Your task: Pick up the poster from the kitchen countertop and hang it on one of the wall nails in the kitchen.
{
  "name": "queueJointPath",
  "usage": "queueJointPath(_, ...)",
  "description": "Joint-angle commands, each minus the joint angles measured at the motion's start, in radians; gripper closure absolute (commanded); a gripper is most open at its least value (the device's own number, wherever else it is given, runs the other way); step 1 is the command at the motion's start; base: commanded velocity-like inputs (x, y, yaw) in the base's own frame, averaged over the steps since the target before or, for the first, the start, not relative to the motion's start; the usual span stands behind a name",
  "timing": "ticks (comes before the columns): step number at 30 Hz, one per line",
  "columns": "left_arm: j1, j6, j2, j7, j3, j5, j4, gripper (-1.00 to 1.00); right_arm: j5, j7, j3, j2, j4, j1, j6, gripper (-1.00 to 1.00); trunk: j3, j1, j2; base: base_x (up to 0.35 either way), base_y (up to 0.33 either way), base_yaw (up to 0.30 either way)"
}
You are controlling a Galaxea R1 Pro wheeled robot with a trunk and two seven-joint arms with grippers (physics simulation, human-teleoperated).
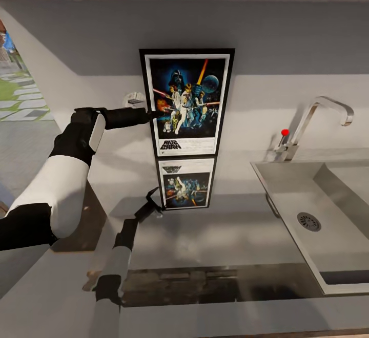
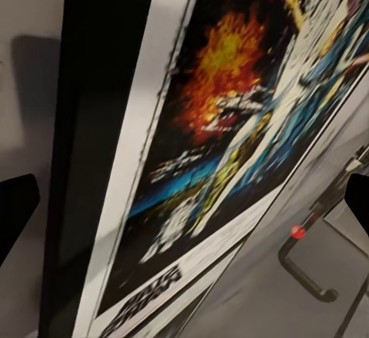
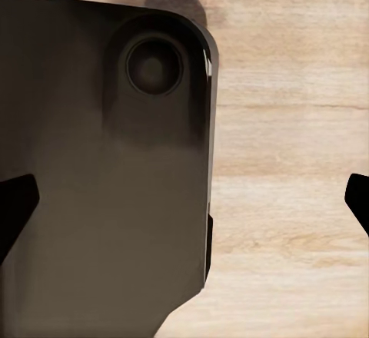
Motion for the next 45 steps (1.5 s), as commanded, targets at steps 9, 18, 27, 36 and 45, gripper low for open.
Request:
queueJointPath(9,-0.001,0.008,0.0,-0.003,0.003,0.0,-0.001,-1.0,0.001,0.0,0.001,0.0,-0.002,0.001,-0.001,-1.0,-0.004,0.0,0.0,0.0,0.0,0.0)
queueJointPath(18,-0.001,0.008,0.0,-0.003,0.003,0.0,-0.001,-1.0,0.001,0.0,0.001,0.0,-0.002,0.001,-0.001,-1.0,-0.015,0.0,0.0,0.0,0.0,0.0)
queueJointPath(27,-0.001,0.008,0.0,-0.003,0.003,0.0,-0.001,-1.0,0.001,0.0,0.001,0.0,-0.002,0.001,-0.001,-1.0,-0.018,0.0,0.0,0.0,0.0,0.0)
queueJointPath(36,-0.001,0.008,0.0,-0.003,0.003,0.0,-0.001,-1.0,0.001,0.0,0.001,0.0,-0.002,0.001,-0.001,-1.0,-0.027,0.0,0.0,0.0,0.0,0.0)
queueJointPath(45,-0.001,0.008,0.0,-0.003,0.003,0.0,-0.002,-1.0,0.001,0.0,0.001,0.0,-0.002,0.001,-0.001,-1.0,-0.028,0.0,0.0,0.0,0.0,-0.027)
